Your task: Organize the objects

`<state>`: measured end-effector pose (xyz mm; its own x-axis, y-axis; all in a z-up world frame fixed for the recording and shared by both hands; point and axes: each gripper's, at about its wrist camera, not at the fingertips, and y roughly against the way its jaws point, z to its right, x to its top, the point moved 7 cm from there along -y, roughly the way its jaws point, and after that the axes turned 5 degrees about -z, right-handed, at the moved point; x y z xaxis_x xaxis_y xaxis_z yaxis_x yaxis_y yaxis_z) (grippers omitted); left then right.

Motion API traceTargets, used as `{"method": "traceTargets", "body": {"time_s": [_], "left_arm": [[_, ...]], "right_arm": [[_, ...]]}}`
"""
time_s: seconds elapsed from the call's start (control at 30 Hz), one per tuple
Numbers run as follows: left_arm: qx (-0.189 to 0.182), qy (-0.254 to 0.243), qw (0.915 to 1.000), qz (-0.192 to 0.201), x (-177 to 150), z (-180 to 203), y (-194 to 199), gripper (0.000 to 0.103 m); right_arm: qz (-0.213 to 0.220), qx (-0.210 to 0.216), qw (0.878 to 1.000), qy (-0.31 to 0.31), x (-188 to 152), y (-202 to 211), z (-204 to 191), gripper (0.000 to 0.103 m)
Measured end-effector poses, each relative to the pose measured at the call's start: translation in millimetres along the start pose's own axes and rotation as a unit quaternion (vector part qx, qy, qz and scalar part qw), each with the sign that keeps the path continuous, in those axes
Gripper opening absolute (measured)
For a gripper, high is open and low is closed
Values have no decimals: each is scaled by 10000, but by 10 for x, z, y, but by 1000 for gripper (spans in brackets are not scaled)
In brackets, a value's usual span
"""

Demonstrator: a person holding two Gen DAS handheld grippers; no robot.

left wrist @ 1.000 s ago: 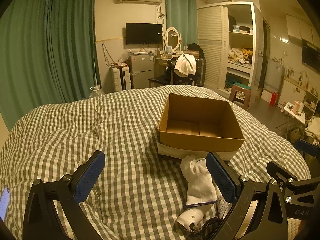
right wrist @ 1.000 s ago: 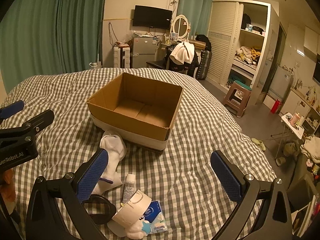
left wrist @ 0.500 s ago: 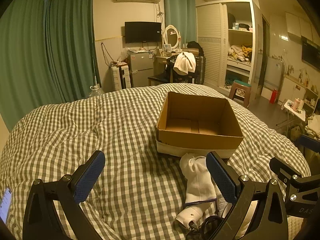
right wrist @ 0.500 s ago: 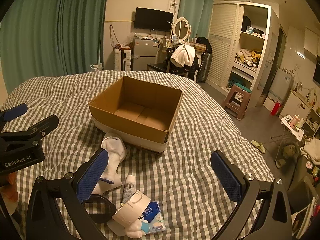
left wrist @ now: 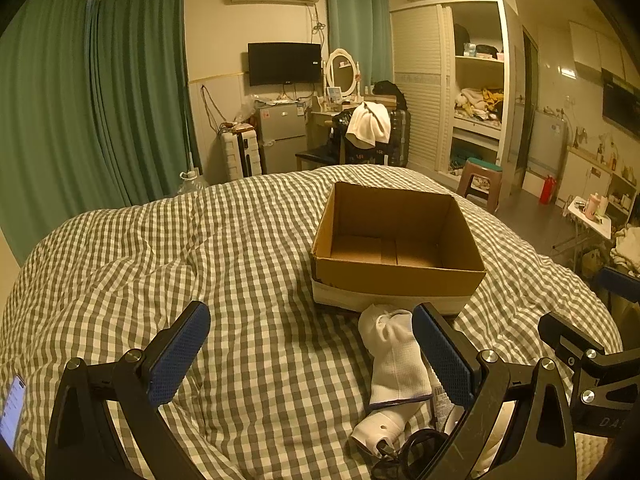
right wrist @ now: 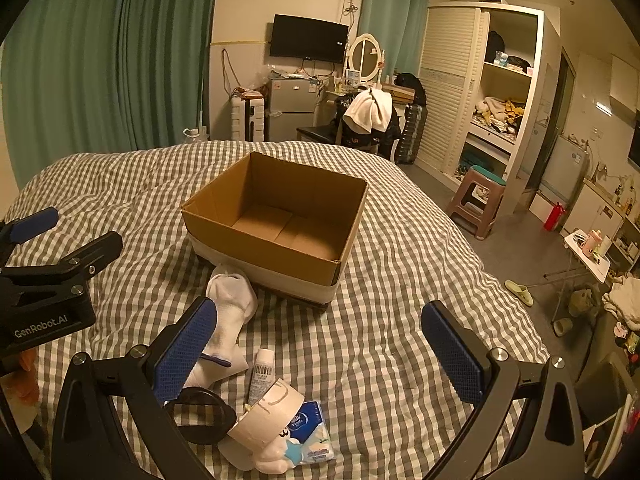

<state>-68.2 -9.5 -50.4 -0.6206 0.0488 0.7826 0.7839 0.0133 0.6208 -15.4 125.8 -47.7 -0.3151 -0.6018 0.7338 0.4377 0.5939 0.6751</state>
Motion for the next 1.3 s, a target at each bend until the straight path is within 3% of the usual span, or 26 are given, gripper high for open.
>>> {"method": "traceTargets", "body": {"time_s": [0.23,0.4,0.67,0.97,1.03,1.13,1.2,1.3], "left_arm": [[32,-28,10000,77,3,-8,62,103],[-13,17,10000,0,-35,-105,29,103],[16,-246,9971,-715,-276,-208,-316,103],[-275,-274,9895,-1394,-656,-159,-733,103],[-370,-278,9885,-1442,-675,-122,-779,103],[-429,-297,9874,-1491,-669,-56,-838,103],[-461,-340,9862,-1554,-641,5,-876,103],[-557,-401,9856,-1544,-580,97,-958,103]], "right_arm": [[74,5,10000,-21,31,43,33,103],[-159,10,9999,-3,-36,-49,-10,100],[-681,-170,9975,109,-226,-274,-115,100],[-1516,27,9884,-63,-593,-636,-254,96],[-1701,71,9854,-85,-690,-747,-287,90],[-1971,236,9800,-107,-797,-877,-319,71],[-2097,338,9771,-116,-852,-939,-327,47],[-2051,487,9775,-72,-824,-930,-331,34]]}}
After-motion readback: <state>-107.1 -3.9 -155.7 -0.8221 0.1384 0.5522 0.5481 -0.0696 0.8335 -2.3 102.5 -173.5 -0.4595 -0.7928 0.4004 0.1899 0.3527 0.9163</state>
